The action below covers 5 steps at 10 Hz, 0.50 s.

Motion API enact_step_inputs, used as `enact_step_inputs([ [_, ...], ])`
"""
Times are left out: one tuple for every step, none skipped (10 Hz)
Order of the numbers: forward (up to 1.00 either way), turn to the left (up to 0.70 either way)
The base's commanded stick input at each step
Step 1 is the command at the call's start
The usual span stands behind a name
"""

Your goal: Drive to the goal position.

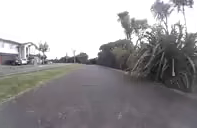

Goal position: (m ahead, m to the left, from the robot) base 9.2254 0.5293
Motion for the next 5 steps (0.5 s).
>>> enact_step_inputs([
  [0.70,0.00],
  [0.70,0.00],
  [0.70,0.00],
  [0.70,0.00],
  [0.70,0.00],
])
